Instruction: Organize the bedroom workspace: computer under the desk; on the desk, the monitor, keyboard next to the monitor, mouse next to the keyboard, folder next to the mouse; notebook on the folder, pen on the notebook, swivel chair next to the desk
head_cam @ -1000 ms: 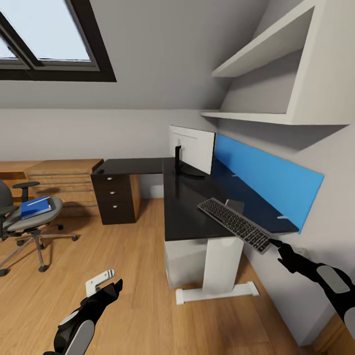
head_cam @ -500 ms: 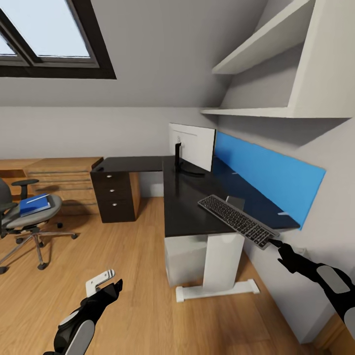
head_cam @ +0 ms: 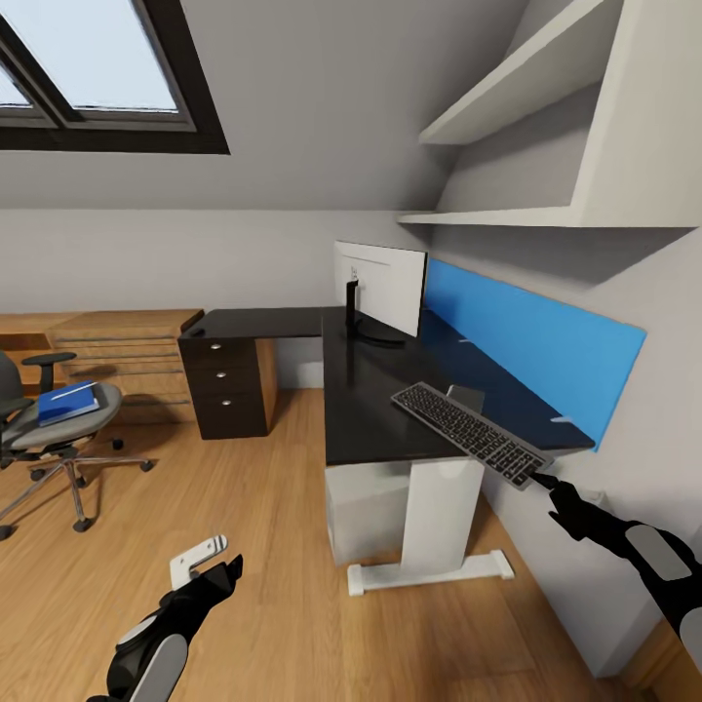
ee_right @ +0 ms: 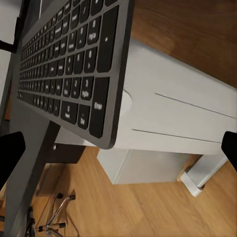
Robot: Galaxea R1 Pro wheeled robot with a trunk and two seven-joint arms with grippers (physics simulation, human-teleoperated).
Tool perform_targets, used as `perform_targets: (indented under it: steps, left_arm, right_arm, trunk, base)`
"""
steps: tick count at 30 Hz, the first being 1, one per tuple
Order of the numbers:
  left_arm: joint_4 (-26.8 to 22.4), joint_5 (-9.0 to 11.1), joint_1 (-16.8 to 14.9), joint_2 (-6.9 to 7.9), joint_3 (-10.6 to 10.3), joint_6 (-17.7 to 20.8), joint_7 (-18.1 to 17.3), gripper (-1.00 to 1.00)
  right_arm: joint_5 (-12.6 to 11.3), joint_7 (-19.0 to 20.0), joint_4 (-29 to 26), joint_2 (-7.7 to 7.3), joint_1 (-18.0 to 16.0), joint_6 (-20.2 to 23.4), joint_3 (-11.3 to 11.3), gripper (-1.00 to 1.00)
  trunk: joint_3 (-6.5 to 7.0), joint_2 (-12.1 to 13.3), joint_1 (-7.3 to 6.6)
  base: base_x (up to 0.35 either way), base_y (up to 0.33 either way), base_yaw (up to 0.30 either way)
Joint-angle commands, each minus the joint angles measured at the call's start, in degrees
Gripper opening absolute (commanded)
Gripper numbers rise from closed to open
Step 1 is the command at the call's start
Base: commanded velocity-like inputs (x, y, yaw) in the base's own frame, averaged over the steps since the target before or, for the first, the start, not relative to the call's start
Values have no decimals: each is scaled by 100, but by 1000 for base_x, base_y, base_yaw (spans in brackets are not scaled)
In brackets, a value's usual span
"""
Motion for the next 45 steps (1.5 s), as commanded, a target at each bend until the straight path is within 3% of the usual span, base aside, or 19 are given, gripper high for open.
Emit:
perform_targets:
  steps: [1,15,28,34,45]
  left_arm:
    - [8,50,-5,7,-14,3,57,100]
    - [79,47,-5,10,-19,3,53,100]
    - [77,34,-5,5,-34,7,57,100]
    - [76,30,-5,2,-92,-1,78,100]
    - [76,37,-5,7,-105,0,63,100]
  right_arm:
    - [-5,9,2,2,-5,39,-26,100]
    - [-5,9,20,2,-4,39,-29,100]
    - [-5,8,108,2,-4,27,-35,100]
    - [-5,9,128,2,-4,21,-35,100]
    - [-5,9,129,2,-2,21,-31,100]
  trunk:
    - [-6,-3,0]
    - [-6,-3,0]
    - [-6,-3,0]
    - [-114,-244,132]
    - [-114,-244,132]
  base:
    - [72,0,0]
    - [158,-14,0]
    - [18,-6,0]
    - [0,0,0]
    - [13,10,0]
